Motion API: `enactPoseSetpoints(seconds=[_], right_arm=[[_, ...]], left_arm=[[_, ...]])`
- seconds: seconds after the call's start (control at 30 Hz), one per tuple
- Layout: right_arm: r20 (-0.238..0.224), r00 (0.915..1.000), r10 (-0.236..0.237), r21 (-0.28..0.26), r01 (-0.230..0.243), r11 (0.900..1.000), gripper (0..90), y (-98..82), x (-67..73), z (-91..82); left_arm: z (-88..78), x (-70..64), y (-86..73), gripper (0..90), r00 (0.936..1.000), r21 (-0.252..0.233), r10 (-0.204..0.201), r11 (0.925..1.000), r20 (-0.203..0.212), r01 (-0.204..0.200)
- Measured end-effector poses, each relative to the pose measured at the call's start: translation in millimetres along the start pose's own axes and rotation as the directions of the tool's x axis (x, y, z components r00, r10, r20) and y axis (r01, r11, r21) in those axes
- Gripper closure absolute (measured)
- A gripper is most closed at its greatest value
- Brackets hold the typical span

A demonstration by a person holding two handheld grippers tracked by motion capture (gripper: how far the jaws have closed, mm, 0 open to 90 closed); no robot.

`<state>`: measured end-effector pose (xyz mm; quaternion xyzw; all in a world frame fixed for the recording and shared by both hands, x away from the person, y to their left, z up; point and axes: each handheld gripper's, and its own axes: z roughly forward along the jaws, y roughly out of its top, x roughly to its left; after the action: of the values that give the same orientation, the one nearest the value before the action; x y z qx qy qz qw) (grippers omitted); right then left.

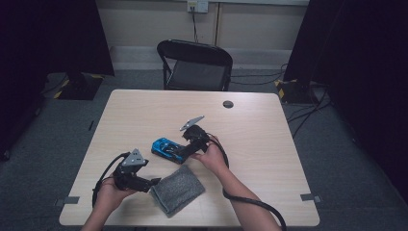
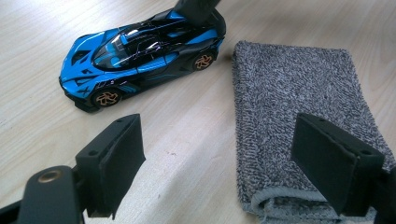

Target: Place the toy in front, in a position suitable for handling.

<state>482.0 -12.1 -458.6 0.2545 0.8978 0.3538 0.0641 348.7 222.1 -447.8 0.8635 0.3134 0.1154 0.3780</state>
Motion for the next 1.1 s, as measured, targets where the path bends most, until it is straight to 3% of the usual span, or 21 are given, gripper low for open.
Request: enactPoseSetpoints(seconds=[0.2, 0.4, 0.57, 0.67, 0.9, 1.1], right_arm=[[-0.02, 0.9996, -0.017, 0.011, 0.017, 1.0, 13.8, 8.3, 10.2, 15.0], [-0.012, 0.9989, -0.045, 0.025, 0.045, 0.999, 13.8, 10.6, 16.0, 28.6], [-0.022, 0.9985, -0.051, 0.031, 0.051, 0.998, 13.9, 8.1, 16.3, 36.6], [-0.006, 0.9982, -0.059, 0.036, 0.059, 0.998, 14.2, 4.8, 15.5, 39.4], [-0.016, 0.999, -0.041, 0.04, 0.042, 0.998, 14.2, -3.7, 11.2, 45.6], [0.004, 0.9967, -0.082, 0.04, 0.081, 0.996, 14.3, -4.5, 14.4, 47.1]], left_arm=[[-2.0, 1.8, -1.4, 16.5, 1.0, -0.003, -0.003, 1.0, -0.004, 0.003], [-3.0, 3.4, -4.0, 16.5, 0.9999, -0.004, -0.014, 0.9999, -0.008, 0.014], [-3.4, 5.3, -5.6, 16.6, 0.9998, 0.0, -0.02, 0.9998, -0.01, 0.02], [-3.0, 5.8, -6.5, 16.5, 0.9997, 0.002, -0.024, 0.9997, -0.008, 0.024], [-2.5, 6.2, -7.0, 16.5, 0.9996, 0.004, -0.026, 0.9997, -0.009, 0.026], [-2.0, 6.3, -7.3, 16.5, 0.9996, 0.005, -0.027, 0.9996, -0.008, 0.027]])
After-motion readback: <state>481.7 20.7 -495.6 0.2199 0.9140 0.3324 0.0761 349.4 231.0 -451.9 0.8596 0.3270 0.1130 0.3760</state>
